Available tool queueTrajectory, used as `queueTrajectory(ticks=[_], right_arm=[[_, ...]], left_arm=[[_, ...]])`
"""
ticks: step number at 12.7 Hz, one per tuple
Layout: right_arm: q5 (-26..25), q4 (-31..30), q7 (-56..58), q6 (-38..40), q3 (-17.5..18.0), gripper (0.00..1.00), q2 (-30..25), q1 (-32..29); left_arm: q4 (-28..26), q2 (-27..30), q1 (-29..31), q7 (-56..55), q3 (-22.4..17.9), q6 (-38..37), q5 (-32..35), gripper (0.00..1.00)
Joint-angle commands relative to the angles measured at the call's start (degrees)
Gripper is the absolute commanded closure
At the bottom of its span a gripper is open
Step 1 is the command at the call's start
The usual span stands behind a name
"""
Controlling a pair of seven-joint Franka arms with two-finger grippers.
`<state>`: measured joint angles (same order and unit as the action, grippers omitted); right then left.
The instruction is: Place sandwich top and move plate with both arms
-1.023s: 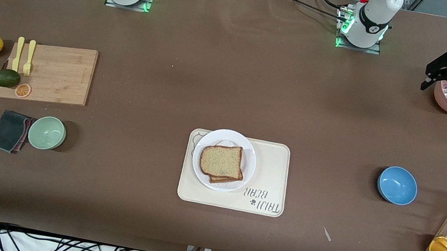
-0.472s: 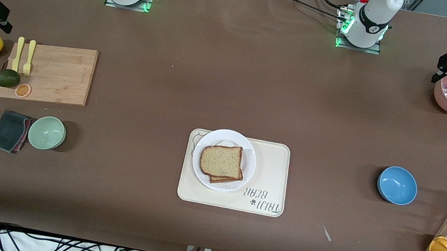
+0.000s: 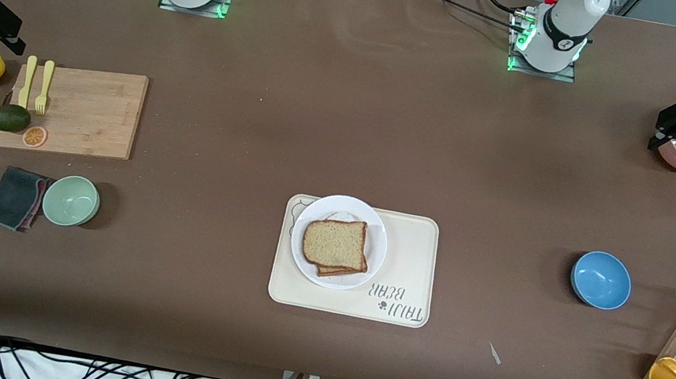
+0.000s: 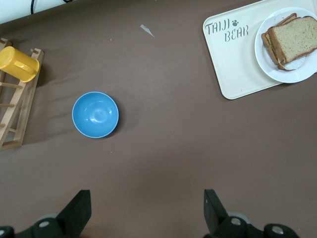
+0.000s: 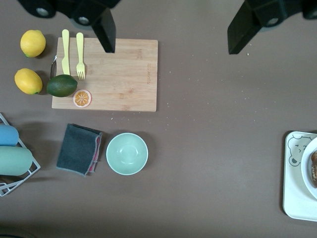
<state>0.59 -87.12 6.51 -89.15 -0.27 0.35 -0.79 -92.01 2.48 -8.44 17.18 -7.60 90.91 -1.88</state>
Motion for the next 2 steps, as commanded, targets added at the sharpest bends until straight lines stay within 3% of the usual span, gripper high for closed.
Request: queueTrajectory(ticks=[1,2], right_arm=[[-0.59,1.16,-0.36,0.65,0.1,0.0,0.18,0.0],[-0.59,1.16,-0.62,0.73,0.1,0.0,0.18,0.0]], left_arm=[[2.45,-1.25,0.61,-0.05,0.3,-1.88,1.35,0.0],[2.45,-1.25,0.62,-0.05,0.3,-1.88,1.35,0.0]])
